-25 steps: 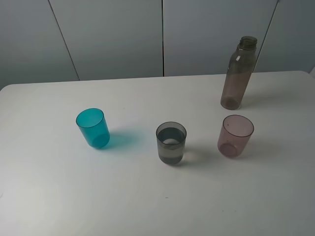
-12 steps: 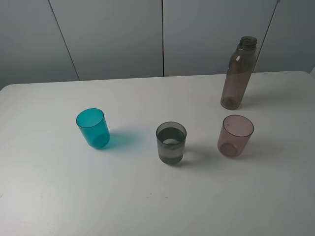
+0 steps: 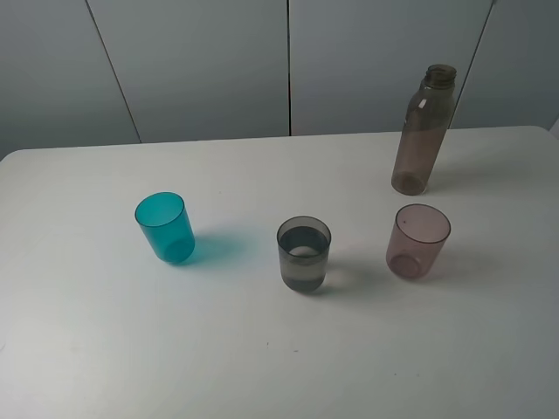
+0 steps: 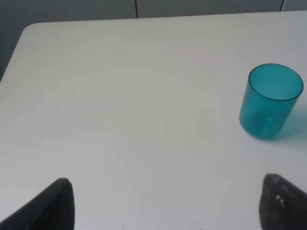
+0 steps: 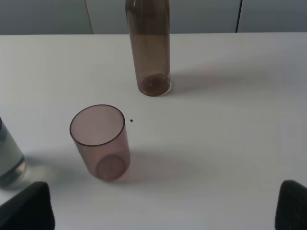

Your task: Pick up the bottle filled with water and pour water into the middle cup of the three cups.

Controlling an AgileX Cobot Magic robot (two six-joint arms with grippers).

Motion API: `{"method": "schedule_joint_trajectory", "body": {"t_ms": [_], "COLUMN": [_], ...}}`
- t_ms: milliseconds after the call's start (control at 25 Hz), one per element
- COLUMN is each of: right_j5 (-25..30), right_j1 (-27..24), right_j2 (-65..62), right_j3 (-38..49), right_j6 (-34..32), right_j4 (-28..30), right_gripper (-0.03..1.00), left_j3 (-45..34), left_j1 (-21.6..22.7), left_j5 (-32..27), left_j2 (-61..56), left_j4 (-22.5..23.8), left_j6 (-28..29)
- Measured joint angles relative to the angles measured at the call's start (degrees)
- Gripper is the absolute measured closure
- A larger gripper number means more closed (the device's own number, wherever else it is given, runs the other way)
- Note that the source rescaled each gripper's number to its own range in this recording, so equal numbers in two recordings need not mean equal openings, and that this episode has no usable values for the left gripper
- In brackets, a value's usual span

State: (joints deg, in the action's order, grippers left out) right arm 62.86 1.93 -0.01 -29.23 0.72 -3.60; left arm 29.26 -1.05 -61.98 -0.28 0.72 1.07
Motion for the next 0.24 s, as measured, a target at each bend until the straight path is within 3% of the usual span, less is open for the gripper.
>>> {"method": "schedule_joint_trajectory", "body": {"t_ms": [240], "right_j5": [0.0], "right_j1": [0.0], "right_j2": [0.0], "right_j3": [0.0], "right_j6": [0.0], "right_j4": [0.0], "right_gripper": [-0.03], "left_j3": [0.0], "left_j1": [0.0], "left_j5": [0.0], "left_j2": [0.0], "left_j4": [0.0], "left_j6": [0.0]}}
